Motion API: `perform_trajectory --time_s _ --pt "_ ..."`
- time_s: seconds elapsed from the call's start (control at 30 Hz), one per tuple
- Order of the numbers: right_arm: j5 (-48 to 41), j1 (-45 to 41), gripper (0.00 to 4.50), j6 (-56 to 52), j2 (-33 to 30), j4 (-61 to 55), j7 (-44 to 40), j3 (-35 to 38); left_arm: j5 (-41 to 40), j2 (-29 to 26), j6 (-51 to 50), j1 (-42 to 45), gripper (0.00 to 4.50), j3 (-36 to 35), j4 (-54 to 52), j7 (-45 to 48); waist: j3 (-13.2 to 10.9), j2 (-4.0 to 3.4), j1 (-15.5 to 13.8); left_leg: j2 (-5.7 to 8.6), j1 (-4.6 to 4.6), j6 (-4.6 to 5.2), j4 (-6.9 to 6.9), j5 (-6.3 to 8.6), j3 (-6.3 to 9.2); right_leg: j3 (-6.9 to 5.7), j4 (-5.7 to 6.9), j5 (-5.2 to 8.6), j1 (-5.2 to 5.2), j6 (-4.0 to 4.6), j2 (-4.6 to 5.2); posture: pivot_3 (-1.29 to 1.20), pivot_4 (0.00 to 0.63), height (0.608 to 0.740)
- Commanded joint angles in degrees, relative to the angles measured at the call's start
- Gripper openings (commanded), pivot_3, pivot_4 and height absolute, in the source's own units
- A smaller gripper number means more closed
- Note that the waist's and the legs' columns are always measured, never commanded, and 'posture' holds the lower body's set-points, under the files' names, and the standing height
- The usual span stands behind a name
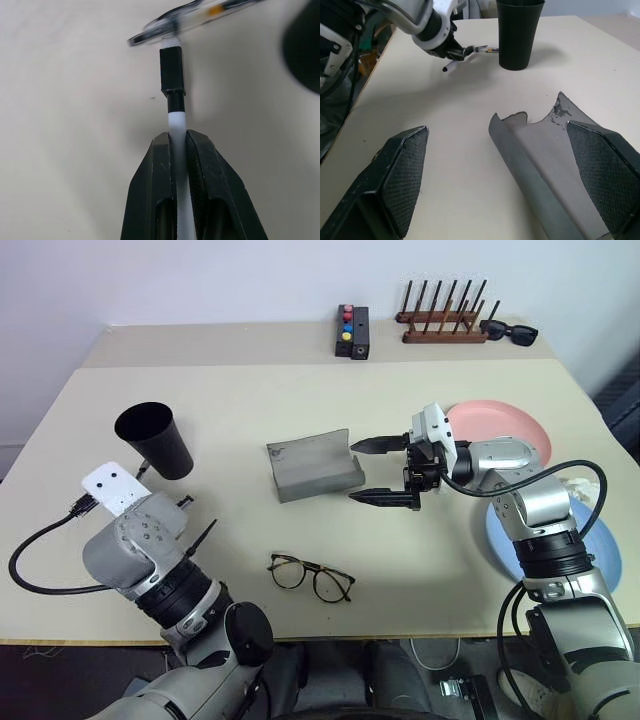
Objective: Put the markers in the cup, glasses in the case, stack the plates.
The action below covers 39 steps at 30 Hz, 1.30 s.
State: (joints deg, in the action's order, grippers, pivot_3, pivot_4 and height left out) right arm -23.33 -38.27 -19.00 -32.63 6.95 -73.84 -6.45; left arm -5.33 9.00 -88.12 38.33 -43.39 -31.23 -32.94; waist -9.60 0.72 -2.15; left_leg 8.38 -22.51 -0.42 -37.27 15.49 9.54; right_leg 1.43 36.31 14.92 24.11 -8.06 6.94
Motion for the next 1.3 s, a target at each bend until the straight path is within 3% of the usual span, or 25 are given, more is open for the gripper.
perform_trajectory --time_s 0.03,0.27,0.47,0.57,0.67,0.8,0.93,1.3 --pt "-0.42 -0.75 4.5 1.14 0.34 -0.47 0.18 1.17 -4.65 -1.32 -4.28 -4.98 0.19 6.06 -8.26 9.37 0.0 0.0 0.03 0.0 0.0 0.0 0.01 0.0 0.01 0.0 0.01 0.0 0.01 0.0 0.0 0.0 0.15 0.74" --pt "-0.11 -1.55 4.5 1.3 1.35 -0.05 0.86 0.48 -20.42 -13.52 -4.38 -16.14 0.19 14.13 -12.79 29.94 0.01 -0.03 0.62 -0.15 0.01 -0.14 0.05 -0.04 0.0 0.01 0.1 -0.05 0.13 0.11 -0.12 0.0 0.15 0.74" --pt "-0.26 -1.53 4.5 0.75 1.08 -0.9 1.51 0.97 -23.55 -13.26 -4.38 -10.04 0.19 14.04 -9.93 33.34 0.0 -0.01 0.0 -0.14 0.0 -0.14 -0.02 -0.04 0.02 0.0 0.05 -0.07 0.05 0.14 -0.12 0.0 0.15 0.74" --pt "-0.27 -1.45 4.5 0.57 0.91 -1.59 2.14 1.14 -24.27 -11.63 12.56 -8.74 0.19 14.89 -8.21 37.6 0.01 -0.01 0.07 -0.14 0.0 -0.14 0.01 -0.04 0.0 0.0 0.03 -0.07 0.07 0.14 -0.12 0.0 0.15 0.74" --pt "-0.32 -1.64 4.5 0.39 1.2 -1.65 3.08 1.26 -20.11 -17.19 26.29 -10.09 0.19 21.54 -4.33 42.7 0.01 -0.03 0.41 -0.17 0.0 -0.15 0.07 -0.04 -0.02 0.0 0.01 -0.08 0.13 0.14 -0.12 0.0 0.15 0.74" --pt "-0.21 -1.87 4.5 0.76 1.48 -1.52 3.84 1.08 -18.06 -19.49 40.48 -8.37 0.19 23.38 1.97 45.17 0.02 -0.03 0.63 -0.17 0.0 -0.15 0.08 -0.04 -0.04 0.01 0.0 -0.08 0.12 0.15 -0.12 0.0 0.15 0.74" --pt "-0.44 -2.68 4.5 1.05 2.44 -0.64 4.83 1.32 -17.22 -20.68 49.11 -6.31 0.19 22.41 4.7 44.15 0.01 -0.02 0.7 -0.17 0.0 -0.14 0.07 -0.04 -0.03 0.01 -0.01 -0.08 0.12 0.15 -0.12 0.0 0.15 0.74" --pt "-2.66 -3.38 4.5 5.01 7.63 3.0 7.79 5.0 -11.65 -27.57 69.21 -12.55 0.19 18.78 9.0 43.27 0.02 -0.03 1.58 -0.18 0.0 -0.13 0.11 -0.05 -0.03 0.01 0.01 -0.08 0.16 0.16 -0.12 0.0 0.15 0.74"
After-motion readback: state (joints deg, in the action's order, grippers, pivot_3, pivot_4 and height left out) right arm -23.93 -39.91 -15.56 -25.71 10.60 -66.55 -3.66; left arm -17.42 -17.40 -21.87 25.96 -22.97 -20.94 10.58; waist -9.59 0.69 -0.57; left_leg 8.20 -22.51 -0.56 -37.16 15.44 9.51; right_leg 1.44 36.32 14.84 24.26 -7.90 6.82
